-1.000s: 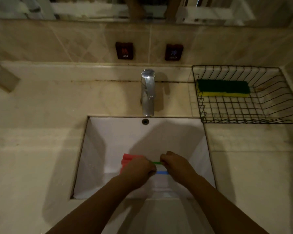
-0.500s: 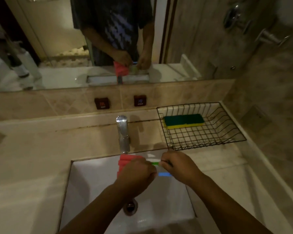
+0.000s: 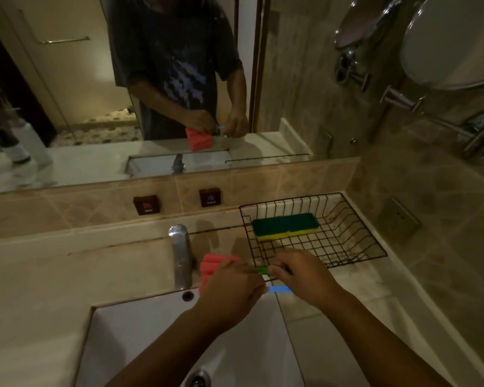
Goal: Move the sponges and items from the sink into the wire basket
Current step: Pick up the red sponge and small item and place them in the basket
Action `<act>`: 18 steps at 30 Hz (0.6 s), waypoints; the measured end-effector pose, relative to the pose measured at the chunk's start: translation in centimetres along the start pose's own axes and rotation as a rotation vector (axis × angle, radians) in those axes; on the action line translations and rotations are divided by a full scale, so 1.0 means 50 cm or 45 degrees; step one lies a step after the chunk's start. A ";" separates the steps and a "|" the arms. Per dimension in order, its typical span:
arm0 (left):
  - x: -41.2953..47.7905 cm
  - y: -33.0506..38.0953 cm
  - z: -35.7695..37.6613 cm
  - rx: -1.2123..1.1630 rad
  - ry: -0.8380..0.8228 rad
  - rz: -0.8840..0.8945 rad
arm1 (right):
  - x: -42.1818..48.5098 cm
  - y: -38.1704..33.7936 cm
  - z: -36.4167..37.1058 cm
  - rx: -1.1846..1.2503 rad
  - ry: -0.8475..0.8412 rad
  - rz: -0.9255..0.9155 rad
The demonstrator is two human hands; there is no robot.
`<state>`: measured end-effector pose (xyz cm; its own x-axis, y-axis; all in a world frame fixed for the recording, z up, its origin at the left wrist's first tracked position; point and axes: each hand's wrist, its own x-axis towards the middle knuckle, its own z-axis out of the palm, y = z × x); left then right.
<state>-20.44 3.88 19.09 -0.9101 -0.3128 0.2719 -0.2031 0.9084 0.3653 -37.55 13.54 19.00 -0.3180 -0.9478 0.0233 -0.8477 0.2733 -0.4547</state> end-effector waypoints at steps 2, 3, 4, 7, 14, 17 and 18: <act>0.035 0.011 0.019 -0.002 -0.001 -0.003 | 0.007 0.035 -0.015 0.021 0.003 0.022; 0.053 0.017 0.028 -0.003 -0.004 -0.009 | 0.011 0.055 -0.022 0.032 0.004 0.040; 0.072 0.022 0.039 0.003 -0.010 -0.011 | 0.015 0.077 -0.028 0.036 0.004 0.060; 0.132 0.036 0.080 0.064 -0.079 0.001 | 0.033 0.150 -0.044 0.056 -0.014 0.097; 0.259 0.045 0.182 0.030 -0.207 -0.068 | 0.099 0.317 -0.055 0.072 -0.094 0.094; 0.297 0.036 0.220 0.025 -0.229 -0.117 | 0.127 0.368 -0.052 0.084 -0.139 0.063; 0.307 0.029 0.233 0.039 -0.243 -0.116 | 0.135 0.382 -0.051 0.100 -0.137 0.047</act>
<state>-38.92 3.65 13.41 -0.9388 -0.3386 0.0639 -0.2961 0.8876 0.3528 -56.96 12.77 12.74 -0.2972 -0.9507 -0.0885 -0.7991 0.2984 -0.5218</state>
